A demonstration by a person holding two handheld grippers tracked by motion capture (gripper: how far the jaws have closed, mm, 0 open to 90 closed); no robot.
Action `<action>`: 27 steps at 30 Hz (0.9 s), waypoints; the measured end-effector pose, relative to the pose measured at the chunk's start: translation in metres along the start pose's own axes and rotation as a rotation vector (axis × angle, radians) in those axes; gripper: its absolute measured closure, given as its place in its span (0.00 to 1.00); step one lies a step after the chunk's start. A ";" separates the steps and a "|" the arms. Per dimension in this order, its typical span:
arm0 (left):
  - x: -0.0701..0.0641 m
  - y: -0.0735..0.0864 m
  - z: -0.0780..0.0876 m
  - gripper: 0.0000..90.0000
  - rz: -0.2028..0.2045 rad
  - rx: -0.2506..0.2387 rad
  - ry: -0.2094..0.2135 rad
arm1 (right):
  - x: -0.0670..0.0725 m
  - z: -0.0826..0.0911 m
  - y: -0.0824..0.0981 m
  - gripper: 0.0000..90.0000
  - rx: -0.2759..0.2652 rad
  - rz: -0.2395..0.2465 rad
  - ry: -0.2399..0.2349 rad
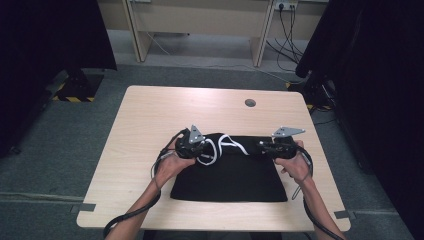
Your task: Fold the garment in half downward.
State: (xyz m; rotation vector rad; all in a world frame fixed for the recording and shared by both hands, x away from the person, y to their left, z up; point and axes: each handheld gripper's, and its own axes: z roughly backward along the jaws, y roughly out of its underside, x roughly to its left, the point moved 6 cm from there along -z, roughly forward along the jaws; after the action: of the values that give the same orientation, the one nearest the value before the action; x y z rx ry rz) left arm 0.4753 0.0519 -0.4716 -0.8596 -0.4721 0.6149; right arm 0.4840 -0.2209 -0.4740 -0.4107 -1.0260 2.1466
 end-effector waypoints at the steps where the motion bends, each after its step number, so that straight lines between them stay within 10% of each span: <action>1: 0.000 -0.004 0.008 0.88 -0.005 -0.020 0.000 | 0.002 0.007 -0.004 0.91 -0.016 0.010 -0.002; 10: -0.023 0.003 0.066 0.88 -0.029 -0.121 0.034 | 0.037 0.048 -0.005 0.91 -0.087 0.103 -0.037; 18: -0.071 0.068 0.074 0.79 -0.056 -0.043 0.109 | 0.066 0.051 0.043 0.87 -0.056 0.120 -0.088; 23: -0.077 0.071 0.087 0.41 0.022 -0.063 0.161 | 0.072 0.065 0.055 0.58 -0.049 0.042 -0.096; 27: -0.073 0.055 0.087 0.29 0.075 -0.096 0.171 | 0.071 0.068 0.043 0.52 -0.068 0.021 -0.091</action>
State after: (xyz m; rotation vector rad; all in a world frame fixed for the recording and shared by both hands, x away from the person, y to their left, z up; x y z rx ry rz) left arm 0.3520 0.0786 -0.4765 -1.0163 -0.3171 0.5850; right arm 0.3773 -0.2260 -0.4622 -0.3601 -1.1531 2.1712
